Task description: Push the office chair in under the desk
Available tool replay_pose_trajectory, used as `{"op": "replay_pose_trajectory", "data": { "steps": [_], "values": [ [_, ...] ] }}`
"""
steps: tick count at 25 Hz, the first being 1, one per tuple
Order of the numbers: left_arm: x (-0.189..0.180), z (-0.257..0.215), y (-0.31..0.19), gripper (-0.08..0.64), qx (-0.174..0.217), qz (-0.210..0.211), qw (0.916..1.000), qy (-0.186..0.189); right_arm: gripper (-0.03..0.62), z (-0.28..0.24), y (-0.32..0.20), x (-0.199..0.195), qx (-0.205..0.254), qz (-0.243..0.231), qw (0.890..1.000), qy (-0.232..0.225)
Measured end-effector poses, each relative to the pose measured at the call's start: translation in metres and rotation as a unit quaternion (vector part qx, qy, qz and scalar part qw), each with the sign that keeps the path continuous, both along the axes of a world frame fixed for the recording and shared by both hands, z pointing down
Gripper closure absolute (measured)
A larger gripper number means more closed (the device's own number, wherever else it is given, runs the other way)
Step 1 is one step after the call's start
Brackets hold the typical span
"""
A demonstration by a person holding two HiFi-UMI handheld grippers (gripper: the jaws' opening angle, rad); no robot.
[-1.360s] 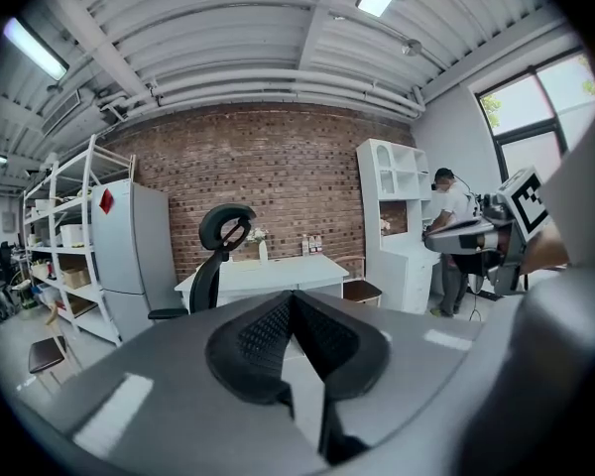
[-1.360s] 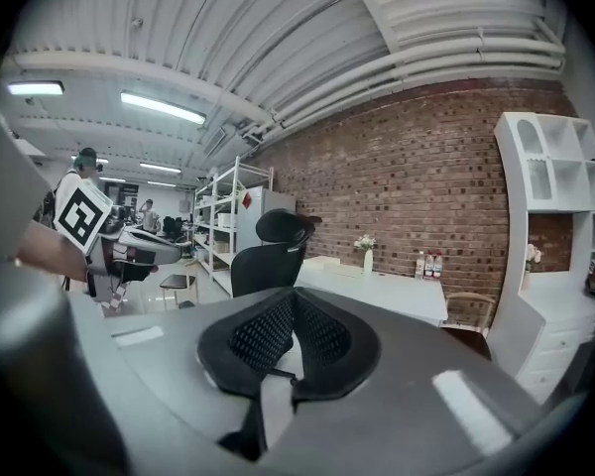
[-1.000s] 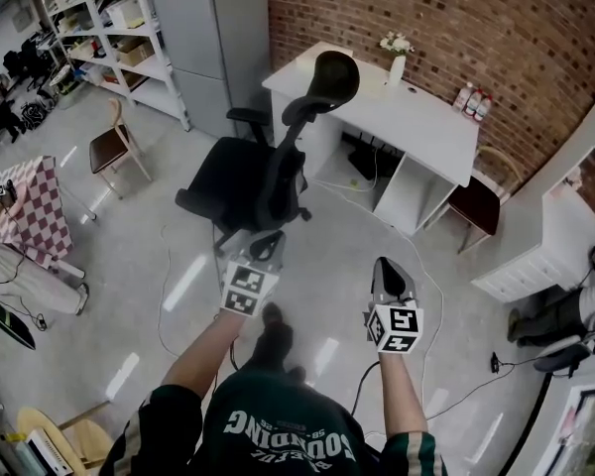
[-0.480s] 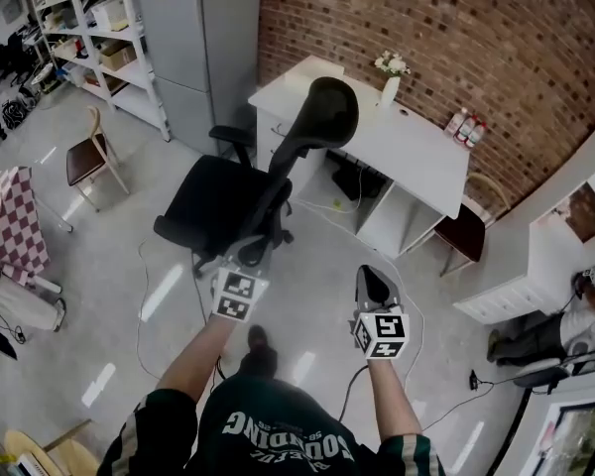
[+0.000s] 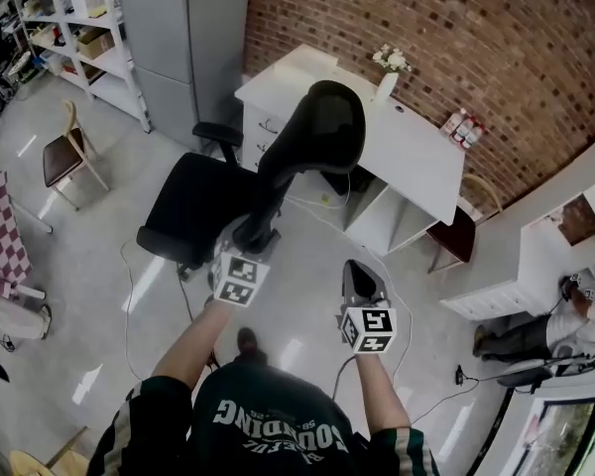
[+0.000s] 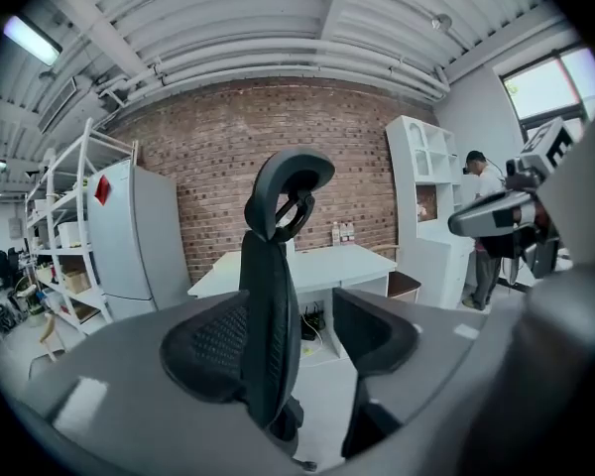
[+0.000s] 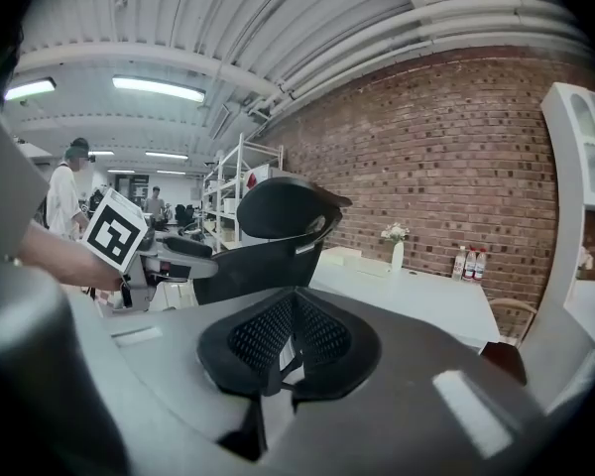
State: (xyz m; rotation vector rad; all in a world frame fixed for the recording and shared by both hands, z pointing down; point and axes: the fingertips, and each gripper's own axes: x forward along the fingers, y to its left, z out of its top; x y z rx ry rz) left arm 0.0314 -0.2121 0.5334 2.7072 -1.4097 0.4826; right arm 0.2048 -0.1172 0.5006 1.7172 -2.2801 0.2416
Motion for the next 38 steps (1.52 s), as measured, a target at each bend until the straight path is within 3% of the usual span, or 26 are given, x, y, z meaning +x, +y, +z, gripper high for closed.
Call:
{"op": "replay_pose_trajectory", "data": {
  "steps": [9, 15, 17, 19, 38],
  "values": [
    [0.018, 0.034, -0.035, 0.289, -0.022, 0.029, 0.9991, -0.020, 0.591, 0.011, -0.028, 0.018, -0.008, 0.039, 0.999, -0.014],
    [0.018, 0.039, -0.044, 0.351, -0.005, -0.004, 0.9997, -0.023, 0.592, 0.016, -0.036, 0.043, -0.010, 0.054, 0.998, -0.018],
    [0.017, 0.041, -0.044, 0.401, 0.000, -0.016, 0.9993, -0.034, 0.591, 0.019, -0.035, 0.046, -0.014, 0.053, 0.998, -0.017],
    [0.018, 0.040, -0.044, 0.408, 0.003, -0.014, 0.9992, -0.037, 0.591, 0.020, -0.037, 0.047, -0.015, 0.051, 0.998, -0.017],
    [-0.013, 0.039, -0.021, 0.414, 0.005, 0.017, 0.9993, -0.033, 0.591, 0.037, -0.052, 0.018, -0.029, 0.013, 0.999, -0.026]
  ]
}}
